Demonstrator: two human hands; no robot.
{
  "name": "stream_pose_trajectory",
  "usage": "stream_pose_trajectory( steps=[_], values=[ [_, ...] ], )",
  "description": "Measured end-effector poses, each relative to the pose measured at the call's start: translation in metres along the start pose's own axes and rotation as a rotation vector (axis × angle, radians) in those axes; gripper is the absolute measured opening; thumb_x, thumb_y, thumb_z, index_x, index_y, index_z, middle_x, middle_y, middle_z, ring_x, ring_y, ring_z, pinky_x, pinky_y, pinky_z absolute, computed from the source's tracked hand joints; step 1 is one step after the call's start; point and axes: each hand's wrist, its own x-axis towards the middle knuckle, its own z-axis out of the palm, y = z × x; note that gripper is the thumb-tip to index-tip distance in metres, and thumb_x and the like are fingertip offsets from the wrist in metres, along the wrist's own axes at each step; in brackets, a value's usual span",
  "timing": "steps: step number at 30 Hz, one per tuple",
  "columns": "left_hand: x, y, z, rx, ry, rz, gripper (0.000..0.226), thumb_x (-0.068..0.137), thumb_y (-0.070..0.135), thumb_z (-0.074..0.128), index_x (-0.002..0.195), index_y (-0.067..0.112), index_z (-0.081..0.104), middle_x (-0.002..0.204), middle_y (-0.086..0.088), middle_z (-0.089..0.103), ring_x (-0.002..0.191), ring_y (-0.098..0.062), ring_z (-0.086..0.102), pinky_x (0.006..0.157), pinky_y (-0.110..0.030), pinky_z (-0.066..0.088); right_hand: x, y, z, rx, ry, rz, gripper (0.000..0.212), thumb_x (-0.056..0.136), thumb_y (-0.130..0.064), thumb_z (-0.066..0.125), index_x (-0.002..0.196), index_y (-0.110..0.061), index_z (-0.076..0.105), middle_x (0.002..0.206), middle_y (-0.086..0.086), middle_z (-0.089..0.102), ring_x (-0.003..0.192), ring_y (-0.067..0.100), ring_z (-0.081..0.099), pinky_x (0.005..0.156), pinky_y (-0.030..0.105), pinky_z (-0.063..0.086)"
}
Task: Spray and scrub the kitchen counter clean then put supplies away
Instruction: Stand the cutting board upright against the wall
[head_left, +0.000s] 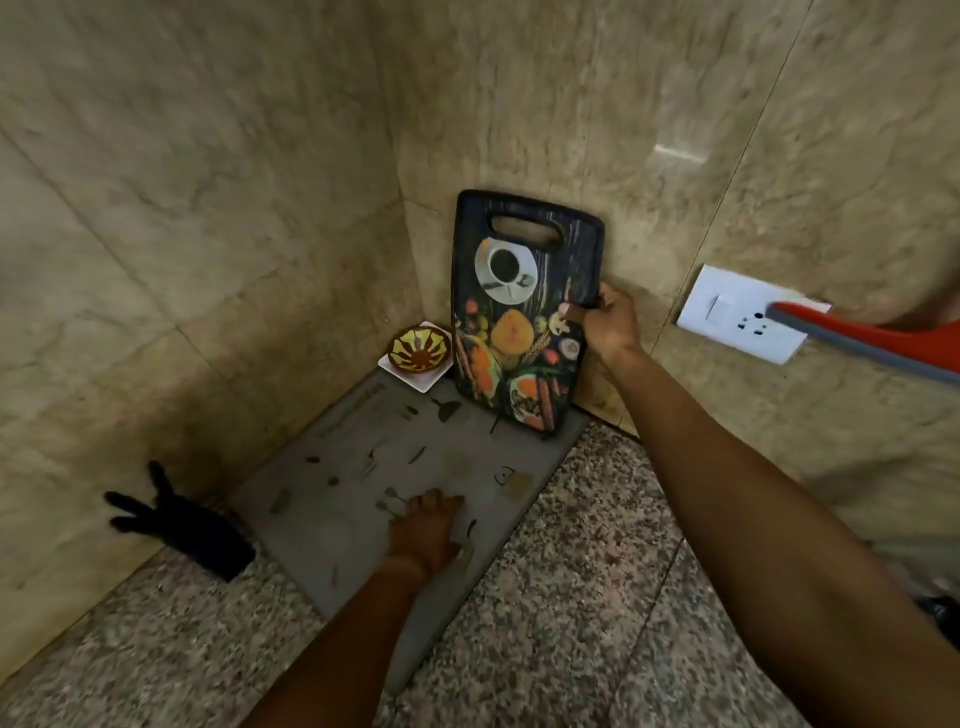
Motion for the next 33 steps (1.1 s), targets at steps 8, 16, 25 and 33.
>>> stream_pose_trajectory(
  steps=[8, 16, 25, 33],
  values=[
    [0.023, -0.003, -0.003, 0.099, -0.043, -0.006, 0.077, 0.083, 0.044, 0.066, 0.149, 0.031, 0.029, 0.15, -0.008, 0.027, 0.134, -0.035, 0.031, 0.1, -0.051, 0.044, 0.024, 0.018, 0.007, 0.022, -0.025, 0.016, 0.041, 0.086, 0.005, 0.067, 0.125, -0.002, 0.063, 0.124, 0.014, 0.068, 0.098, 0.017, 0.064, 0.088, 0.031, 0.055],
    [0.023, -0.008, 0.011, 0.118, -0.052, -0.004, 0.078, 0.083, 0.046, 0.066, 0.15, 0.033, 0.029, 0.151, -0.007, 0.028, 0.134, -0.033, 0.031, 0.1, -0.049, 0.045, 0.024, 0.038, 0.01, 0.025, 0.003, 0.04, 0.042, 0.085, 0.005, 0.068, 0.125, -0.001, 0.062, 0.123, 0.016, 0.067, 0.105, 0.026, 0.066, 0.094, 0.04, 0.055],
    [0.006, -0.009, -0.023, -0.085, 0.123, -0.01, 0.059, 0.098, 0.037, 0.049, 0.152, 0.026, 0.03, 0.154, -0.009, 0.033, 0.132, -0.036, 0.041, 0.107, -0.046, 0.04, -0.002, 0.054, -0.006, -0.259, 0.009, 0.056, 0.041, 0.08, -0.004, 0.076, 0.118, 0.001, 0.062, 0.119, 0.017, 0.068, 0.111, 0.03, 0.063, 0.094, 0.036, 0.049],
    [-0.071, -0.011, -0.063, -0.188, 0.302, 0.103, 0.063, 0.094, 0.033, 0.059, 0.15, 0.021, 0.033, 0.152, -0.011, 0.036, 0.135, -0.033, 0.041, 0.105, -0.044, 0.044, -0.111, 0.046, -0.018, -0.307, -0.001, 0.099, 0.03, 0.083, -0.005, 0.071, 0.111, -0.003, 0.063, 0.107, 0.014, 0.066, 0.102, 0.027, 0.06, 0.096, 0.038, 0.05]
  ],
)
